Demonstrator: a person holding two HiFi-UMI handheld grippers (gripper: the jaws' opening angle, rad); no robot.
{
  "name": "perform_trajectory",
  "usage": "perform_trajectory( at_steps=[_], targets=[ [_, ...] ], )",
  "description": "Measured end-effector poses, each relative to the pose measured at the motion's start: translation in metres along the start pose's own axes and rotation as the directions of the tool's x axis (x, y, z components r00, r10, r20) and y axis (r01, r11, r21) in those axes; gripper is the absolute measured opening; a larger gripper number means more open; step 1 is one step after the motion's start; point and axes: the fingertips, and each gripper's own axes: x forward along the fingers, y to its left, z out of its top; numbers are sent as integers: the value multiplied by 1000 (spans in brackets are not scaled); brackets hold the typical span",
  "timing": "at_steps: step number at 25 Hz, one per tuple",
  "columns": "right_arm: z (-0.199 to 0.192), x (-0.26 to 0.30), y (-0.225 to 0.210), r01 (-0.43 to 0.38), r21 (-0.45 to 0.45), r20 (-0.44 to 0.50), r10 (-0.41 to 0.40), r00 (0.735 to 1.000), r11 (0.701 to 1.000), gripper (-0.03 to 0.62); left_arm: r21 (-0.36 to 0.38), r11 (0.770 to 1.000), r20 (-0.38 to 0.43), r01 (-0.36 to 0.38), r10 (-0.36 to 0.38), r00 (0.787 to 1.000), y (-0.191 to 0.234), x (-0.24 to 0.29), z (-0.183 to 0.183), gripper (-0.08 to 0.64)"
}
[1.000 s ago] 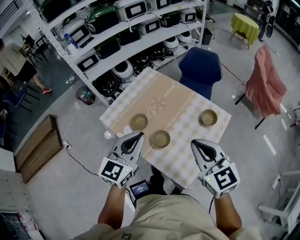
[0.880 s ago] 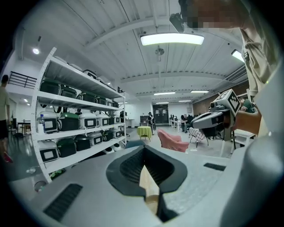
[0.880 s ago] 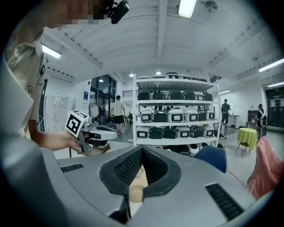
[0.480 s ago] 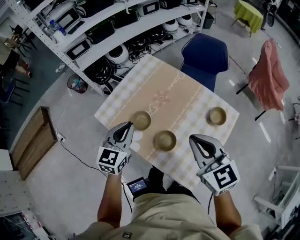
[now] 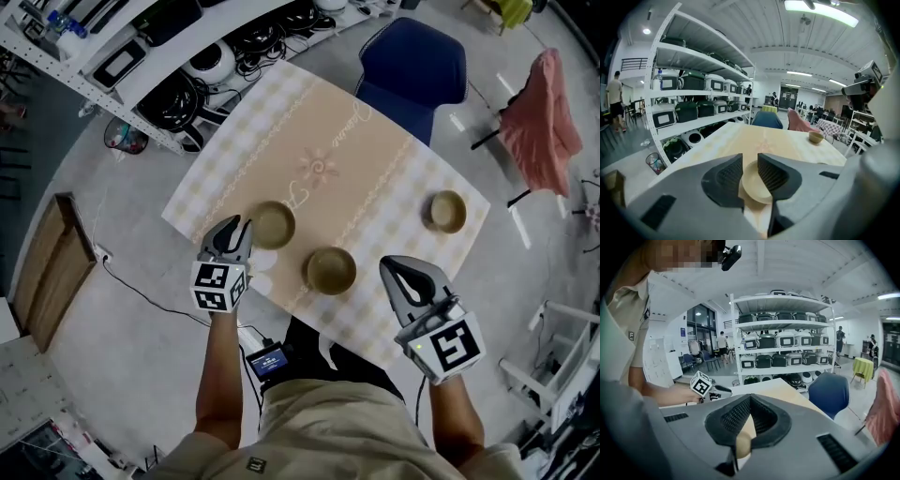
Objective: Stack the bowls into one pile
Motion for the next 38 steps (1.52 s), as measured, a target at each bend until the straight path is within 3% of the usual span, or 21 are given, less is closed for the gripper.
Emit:
perform_trajectory(
  at_steps=[5, 18, 22, 32, 38],
  targets=[
    [-17, 23, -9, 7, 17, -33, -6, 999, 1000, 3, -49, 999, -36, -2, 0, 999, 19, 29, -31, 80],
    [-44, 43, -18, 16, 45, -85, -12, 996, 999, 3, -107, 994, -96, 29, -39, 995, 20, 61, -70, 63],
    [-45, 39, -19, 20, 46, -83, -17, 996, 999, 3, -128, 991, -85, 46, -57, 995, 14, 56, -59, 21],
    [-42, 18, -26, 48, 44, -62, -45, 997, 998, 3, -78, 989, -23, 128, -130, 991, -26, 36, -8, 21],
    [-45, 2, -34, 69, 52, -56, -66, 996, 996, 3, -46, 983, -21, 180, -181, 983, -58, 34, 4, 21]
  ],
)
